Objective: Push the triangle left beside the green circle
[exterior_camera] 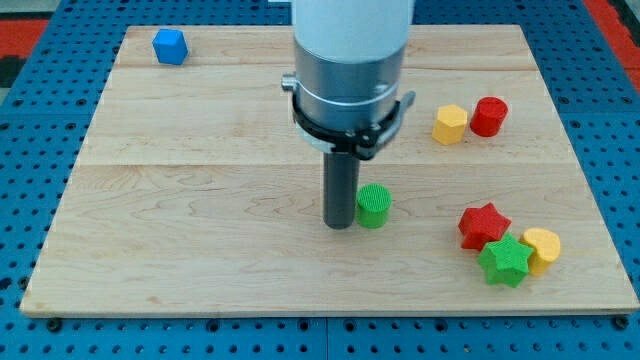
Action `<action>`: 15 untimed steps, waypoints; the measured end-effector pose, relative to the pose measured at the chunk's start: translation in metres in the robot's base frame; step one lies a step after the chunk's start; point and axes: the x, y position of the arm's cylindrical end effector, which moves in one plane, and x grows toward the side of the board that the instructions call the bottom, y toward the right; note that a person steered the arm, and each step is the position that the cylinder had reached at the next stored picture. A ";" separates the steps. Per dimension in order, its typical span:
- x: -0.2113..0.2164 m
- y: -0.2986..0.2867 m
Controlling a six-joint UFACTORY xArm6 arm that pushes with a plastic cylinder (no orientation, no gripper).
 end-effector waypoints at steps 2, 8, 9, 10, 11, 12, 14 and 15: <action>-0.004 0.079; -0.087 0.022; -0.137 0.060; -0.178 0.067; -0.204 0.116; -0.228 0.121; -0.185 0.031; -0.200 0.038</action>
